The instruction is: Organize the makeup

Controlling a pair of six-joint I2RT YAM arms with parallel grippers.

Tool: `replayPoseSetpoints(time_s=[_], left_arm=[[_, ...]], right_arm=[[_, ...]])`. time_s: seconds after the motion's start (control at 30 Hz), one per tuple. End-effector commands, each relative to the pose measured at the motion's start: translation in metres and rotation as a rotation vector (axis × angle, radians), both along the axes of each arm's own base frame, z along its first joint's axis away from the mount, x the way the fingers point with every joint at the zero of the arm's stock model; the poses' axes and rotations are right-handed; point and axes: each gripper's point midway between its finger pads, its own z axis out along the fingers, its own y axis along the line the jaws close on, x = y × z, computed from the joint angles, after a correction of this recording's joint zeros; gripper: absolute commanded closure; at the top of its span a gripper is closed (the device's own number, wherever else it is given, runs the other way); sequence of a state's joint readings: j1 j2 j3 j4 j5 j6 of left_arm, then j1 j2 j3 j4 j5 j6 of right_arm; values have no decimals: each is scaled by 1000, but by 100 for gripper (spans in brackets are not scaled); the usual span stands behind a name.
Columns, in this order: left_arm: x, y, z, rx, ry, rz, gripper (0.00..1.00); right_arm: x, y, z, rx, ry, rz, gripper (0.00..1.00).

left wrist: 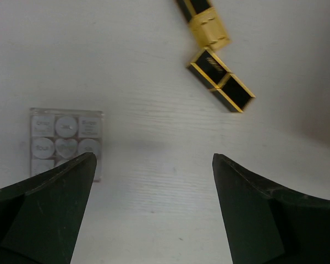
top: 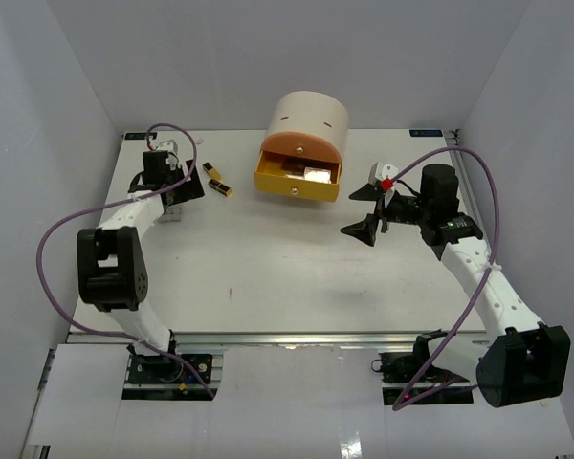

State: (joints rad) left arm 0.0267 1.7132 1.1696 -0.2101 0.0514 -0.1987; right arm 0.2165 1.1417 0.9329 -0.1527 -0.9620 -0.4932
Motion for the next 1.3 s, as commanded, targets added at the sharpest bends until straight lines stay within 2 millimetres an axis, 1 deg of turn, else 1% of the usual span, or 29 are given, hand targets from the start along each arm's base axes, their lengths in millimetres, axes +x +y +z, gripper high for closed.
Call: replayPoseSetpoints(time_s=[0.0,0.07,0.17,0.4,0.5,0.6,0.67,0.7,0.77,0.8,0.87,0.93,0.97,1.0,1.03,1.1,1.13,1.2,1.23,1.27], left_arm=[[-5,52,-39,151,137,113,2],[-3,64,-43,170,143,132,2],[-1,75,-48,198,154,144,2],[-2,85,-71,234,207,140,2],[-2,83,-85,214,239,118,2],[-2,74,-91,175,245,79,5],[-1,68,-93,151,246,52,13],[0,66,-92,142,242,47,22],[1,63,-87,126,231,45,44],[2,61,-85,113,225,46,50],[5,59,-69,95,187,57,70],[8,49,-56,50,155,30,79],[10,43,-41,22,119,26,84],[11,37,-25,-8,81,21,88],[14,27,-11,-57,43,6,88],[13,4,33,-120,-57,-38,87],[11,-13,56,-163,-107,-71,87],[3,-54,100,-245,-198,-160,86],[-3,-89,112,-261,-221,-234,85],[-7,-110,128,-279,-255,-272,85]], right_arm=[[-19,6,25,65,-58,87,4],[-20,5,24,65,-55,89,4],[-19,5,21,63,-45,90,4],[-17,6,15,55,-31,93,4],[-16,5,13,52,-26,89,4],[-14,5,11,50,-22,86,4],[-13,5,8,48,-14,85,4],[-13,5,7,47,-13,85,4],[-12,5,6,46,-11,84,4],[-12,5,6,45,-9,83,4],[-12,5,6,46,-8,84,4],[-12,5,6,45,-7,81,4],[-12,4,5,45,-8,79,4],[-11,4,5,44,-9,78,4],[-11,4,5,44,-10,76,4],[-10,3,5,44,-9,74,4],[-10,3,5,44,-9,74,4],[-9,3,3,42,-6,71,4],[-9,3,3,41,-2,69,4],[-8,2,2,40,-2,68,4]])
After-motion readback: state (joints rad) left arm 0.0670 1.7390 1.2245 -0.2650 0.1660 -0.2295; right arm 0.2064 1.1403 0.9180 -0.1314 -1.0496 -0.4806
